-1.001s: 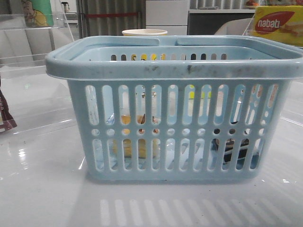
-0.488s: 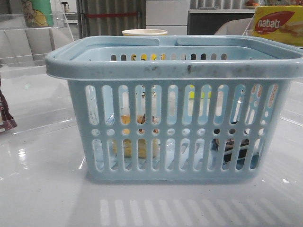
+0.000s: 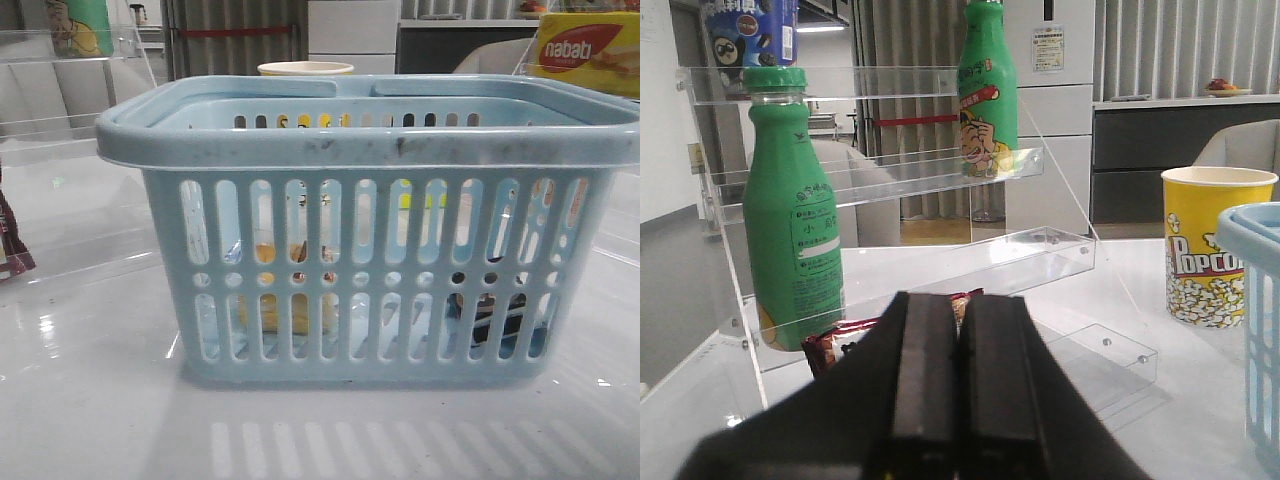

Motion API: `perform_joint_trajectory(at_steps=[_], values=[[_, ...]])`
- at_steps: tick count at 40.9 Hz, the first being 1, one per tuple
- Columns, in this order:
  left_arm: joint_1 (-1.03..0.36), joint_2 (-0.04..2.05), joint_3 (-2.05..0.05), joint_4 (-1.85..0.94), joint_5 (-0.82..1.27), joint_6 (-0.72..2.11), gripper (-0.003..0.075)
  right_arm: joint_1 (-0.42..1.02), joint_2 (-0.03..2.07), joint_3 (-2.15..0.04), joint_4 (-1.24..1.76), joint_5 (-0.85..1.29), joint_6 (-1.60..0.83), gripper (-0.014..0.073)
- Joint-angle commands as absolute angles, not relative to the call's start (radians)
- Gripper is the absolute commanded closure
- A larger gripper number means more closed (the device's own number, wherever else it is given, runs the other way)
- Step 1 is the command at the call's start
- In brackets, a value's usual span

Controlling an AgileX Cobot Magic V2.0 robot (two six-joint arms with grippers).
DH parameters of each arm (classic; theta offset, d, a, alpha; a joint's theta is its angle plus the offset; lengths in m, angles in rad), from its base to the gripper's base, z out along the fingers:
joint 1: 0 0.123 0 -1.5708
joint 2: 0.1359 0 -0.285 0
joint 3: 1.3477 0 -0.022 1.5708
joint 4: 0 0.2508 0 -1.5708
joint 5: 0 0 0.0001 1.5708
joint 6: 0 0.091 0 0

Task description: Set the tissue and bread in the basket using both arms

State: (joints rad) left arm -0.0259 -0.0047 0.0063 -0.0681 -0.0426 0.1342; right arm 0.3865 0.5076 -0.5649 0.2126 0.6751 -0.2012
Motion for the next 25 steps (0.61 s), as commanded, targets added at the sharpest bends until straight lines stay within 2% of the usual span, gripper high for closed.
perform_joint_trajectory(at_steps=[1,9,13,20,25], values=[[-0.024,-0.021,0.012,-0.078,-0.133,0.126,0.0622,0.298,0.427,-0.511,0.199,0.498,-0.206,0.0536],[-0.024,-0.021,0.012,-0.078,-0.133,0.126,0.0622,0.072,0.187,-0.229,0.199,0.184,-0.206,0.0536],[-0.024,-0.021,0.012,-0.078,-0.133,0.126,0.0622,0.006,0.099,-0.115,0.2,0.085,-0.206,0.0536],[-0.024,-0.021,0.012,-0.078,-0.133,0.126,0.0622,-0.008,0.007,0.022,0.201,-0.053,-0.206,0.0536],[-0.024,-0.021,0.012,-0.078,-0.133,0.126,0.0622,-0.018,-0.031,0.023,0.201,-0.048,-0.206,0.0536]])
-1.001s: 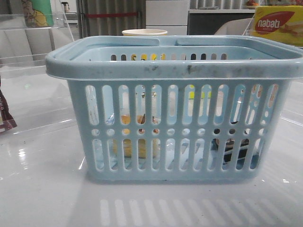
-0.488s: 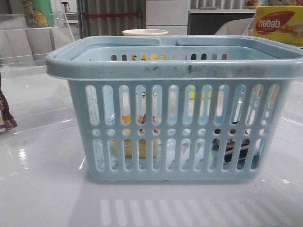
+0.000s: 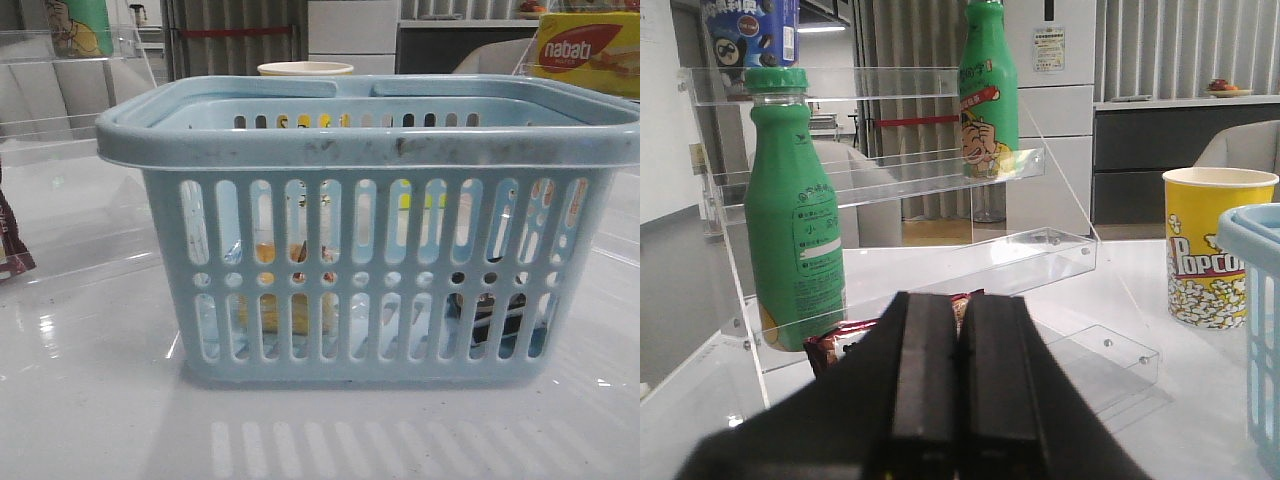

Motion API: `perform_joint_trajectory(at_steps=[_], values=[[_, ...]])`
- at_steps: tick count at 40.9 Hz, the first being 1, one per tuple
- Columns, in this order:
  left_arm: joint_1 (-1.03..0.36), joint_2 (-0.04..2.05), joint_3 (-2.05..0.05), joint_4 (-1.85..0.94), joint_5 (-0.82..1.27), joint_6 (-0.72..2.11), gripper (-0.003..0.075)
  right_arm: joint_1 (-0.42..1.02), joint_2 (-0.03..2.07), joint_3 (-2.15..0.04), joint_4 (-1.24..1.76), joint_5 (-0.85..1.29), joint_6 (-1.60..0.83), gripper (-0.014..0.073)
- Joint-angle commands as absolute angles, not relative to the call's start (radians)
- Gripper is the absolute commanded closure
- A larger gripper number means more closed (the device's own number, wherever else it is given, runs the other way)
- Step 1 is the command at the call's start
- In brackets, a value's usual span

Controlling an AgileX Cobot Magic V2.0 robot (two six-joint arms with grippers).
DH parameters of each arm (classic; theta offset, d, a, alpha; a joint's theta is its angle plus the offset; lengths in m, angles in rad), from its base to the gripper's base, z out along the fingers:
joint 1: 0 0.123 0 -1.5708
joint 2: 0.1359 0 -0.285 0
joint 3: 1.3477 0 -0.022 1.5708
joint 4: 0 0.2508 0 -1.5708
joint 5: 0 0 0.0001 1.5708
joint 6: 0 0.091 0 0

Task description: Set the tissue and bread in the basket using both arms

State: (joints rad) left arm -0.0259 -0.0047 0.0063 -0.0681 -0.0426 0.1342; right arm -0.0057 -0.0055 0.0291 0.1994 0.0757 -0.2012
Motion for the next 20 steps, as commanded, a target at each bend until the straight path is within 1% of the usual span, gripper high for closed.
perform_joint_trajectory(at_steps=[1,14,16,20], values=[[-0.024,-0.021,0.012,-0.078,-0.133,0.126,0.0622,-0.021,-0.03,0.023,0.201,-0.051,-0.206,0.0536],[-0.024,-0.021,0.012,-0.078,-0.133,0.126,0.0622,-0.023,-0.03,0.023,0.201,-0.058,-0.198,0.0536],[-0.024,-0.021,0.012,-0.078,-0.133,0.126,0.0622,-0.022,-0.03,0.023,0.186,-0.068,-0.172,0.0536],[-0.024,-0.021,0.012,-0.078,-0.133,0.126,0.0622,-0.022,-0.03,0.023,0.065,-0.078,-0.033,0.0536]])
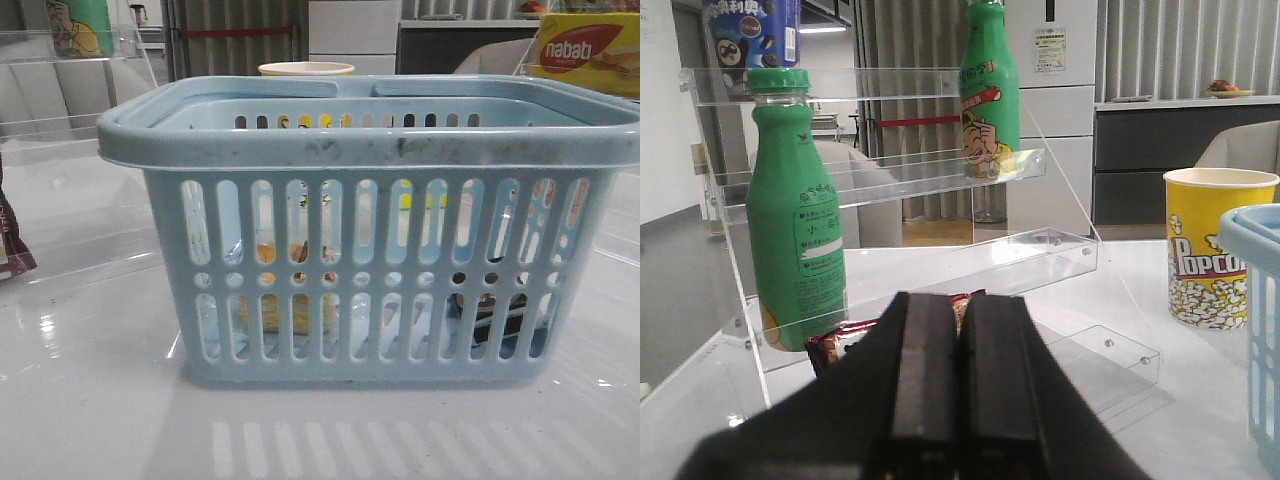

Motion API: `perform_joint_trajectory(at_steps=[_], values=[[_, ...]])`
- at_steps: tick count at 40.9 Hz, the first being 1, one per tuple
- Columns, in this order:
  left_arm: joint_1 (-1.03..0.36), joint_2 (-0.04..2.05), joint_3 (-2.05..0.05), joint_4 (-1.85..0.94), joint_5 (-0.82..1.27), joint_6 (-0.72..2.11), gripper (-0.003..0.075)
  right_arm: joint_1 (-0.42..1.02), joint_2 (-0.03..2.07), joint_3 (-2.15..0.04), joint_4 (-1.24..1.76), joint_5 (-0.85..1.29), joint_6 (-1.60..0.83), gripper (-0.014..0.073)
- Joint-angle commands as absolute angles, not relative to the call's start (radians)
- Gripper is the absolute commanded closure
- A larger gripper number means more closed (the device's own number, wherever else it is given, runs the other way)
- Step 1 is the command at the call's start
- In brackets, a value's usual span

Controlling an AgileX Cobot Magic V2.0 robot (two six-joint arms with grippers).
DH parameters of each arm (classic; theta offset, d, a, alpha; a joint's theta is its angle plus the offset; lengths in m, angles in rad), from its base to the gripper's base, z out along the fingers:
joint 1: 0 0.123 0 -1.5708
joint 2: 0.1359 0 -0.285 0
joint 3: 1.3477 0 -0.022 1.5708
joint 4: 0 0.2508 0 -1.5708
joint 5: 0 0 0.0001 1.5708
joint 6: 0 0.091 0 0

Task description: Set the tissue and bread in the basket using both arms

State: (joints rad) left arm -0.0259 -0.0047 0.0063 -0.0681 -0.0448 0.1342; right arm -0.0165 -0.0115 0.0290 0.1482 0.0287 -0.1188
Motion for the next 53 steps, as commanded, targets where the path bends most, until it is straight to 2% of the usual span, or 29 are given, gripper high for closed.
perform_joint_trajectory(at_steps=[1,53], values=[[-0.024,-0.021,0.012,-0.078,-0.133,0.126,0.0622,-0.022,-0.03,0.023,0.052,-0.079,0.0,0.0536],[-0.024,-0.021,0.012,-0.078,-0.133,0.126,0.0622,-0.022,-0.03,0.023,-0.02,-0.114,0.07,0.0536]])
